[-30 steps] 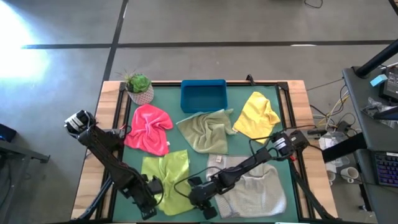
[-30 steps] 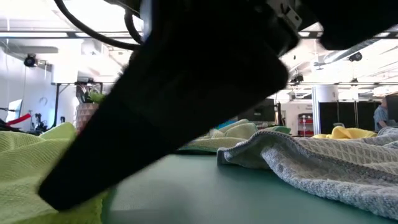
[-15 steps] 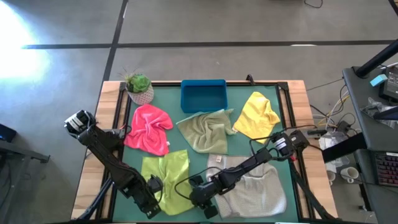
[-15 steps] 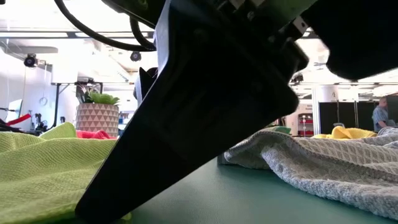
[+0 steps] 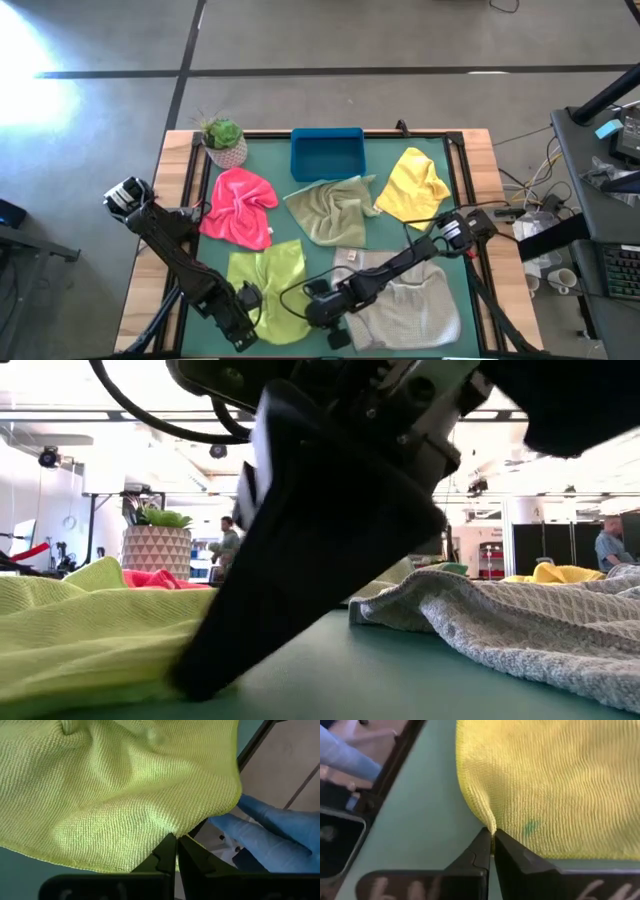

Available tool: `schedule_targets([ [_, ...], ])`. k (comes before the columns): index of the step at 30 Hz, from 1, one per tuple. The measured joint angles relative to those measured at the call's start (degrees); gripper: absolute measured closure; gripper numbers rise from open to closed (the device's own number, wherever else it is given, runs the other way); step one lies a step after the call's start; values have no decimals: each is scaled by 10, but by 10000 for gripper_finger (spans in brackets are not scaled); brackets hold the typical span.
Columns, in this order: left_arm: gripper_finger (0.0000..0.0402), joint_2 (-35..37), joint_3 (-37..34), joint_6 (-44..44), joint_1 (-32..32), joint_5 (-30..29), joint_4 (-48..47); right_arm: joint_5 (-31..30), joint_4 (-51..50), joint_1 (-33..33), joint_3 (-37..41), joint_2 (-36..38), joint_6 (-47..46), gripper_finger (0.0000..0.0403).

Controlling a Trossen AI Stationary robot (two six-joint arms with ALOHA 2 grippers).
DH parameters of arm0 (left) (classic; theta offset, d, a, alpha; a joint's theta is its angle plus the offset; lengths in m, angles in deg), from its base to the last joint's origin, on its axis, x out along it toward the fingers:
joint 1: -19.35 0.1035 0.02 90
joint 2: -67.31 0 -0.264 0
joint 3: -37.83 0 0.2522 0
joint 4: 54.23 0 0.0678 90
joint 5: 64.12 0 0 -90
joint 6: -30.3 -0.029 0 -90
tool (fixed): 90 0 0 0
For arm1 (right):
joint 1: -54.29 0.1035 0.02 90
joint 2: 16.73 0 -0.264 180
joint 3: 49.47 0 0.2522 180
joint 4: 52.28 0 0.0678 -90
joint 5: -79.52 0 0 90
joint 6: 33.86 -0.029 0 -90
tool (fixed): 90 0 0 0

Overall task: Fold microfiber towels
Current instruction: Fold the green microfiber towel

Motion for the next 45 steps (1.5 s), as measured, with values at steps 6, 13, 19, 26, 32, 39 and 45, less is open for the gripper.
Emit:
schedule_targets([
  [6, 402, 0, 0, -30, 0, 73, 52, -7, -170, 14, -85, 19, -28, 394],
  [13, 402, 0, 0, -28, 0, 89, 130, -10, -272, 37, -181, 25, -85, 394],
  [19, 402, 0, 3, -13, -7, 98, 171, -43, -341, 60, -241, 26, -186, 394],
  [26, 402, 0, -4, -9, -12, 104, 152, -149, -378, 65, -247, 26, -265, 394],
  [32, 402, 0, -5, -9, -8, 103, 44, -235, -380, 35, -218, 22, -287, 394],
  [39, 402, 0, -25, -8, 16, 85, 4, -259, -380, 10, -197, -7, -290, 394],
  [45, 402, 0, -51, 4, 38, 85, 3, -292, -343, -10, -196, -27, -238, 394],
])
